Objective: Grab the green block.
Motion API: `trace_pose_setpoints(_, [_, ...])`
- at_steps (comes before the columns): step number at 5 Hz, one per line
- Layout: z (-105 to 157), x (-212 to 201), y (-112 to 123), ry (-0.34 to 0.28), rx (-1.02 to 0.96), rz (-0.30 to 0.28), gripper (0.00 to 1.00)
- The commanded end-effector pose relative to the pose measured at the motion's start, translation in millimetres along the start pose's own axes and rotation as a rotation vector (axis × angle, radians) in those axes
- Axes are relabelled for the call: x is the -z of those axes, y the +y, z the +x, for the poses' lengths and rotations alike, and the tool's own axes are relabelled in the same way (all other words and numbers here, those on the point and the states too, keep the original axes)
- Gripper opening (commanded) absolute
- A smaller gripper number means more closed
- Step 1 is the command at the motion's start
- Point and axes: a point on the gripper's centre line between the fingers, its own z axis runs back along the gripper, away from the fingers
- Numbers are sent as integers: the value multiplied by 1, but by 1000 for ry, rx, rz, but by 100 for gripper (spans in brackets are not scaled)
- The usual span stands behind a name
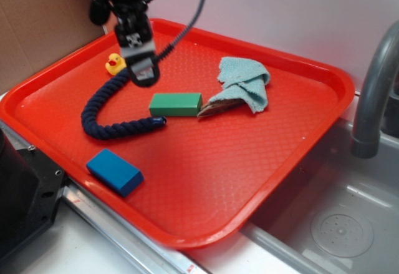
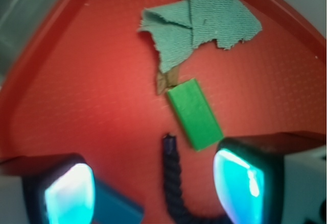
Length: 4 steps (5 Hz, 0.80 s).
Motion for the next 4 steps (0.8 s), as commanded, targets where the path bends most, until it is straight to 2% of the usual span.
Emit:
trace_pose_setpoints(1, [16,62,14,1,74,-34,100])
trace_pose_setpoints(2, [15,85,24,52,92,-18,100])
trace_pose_setpoints(3, [-4,99,28,72,89,-3,100])
trace_pose_setpoints(4, [-3,99,26,92,101,16,0])
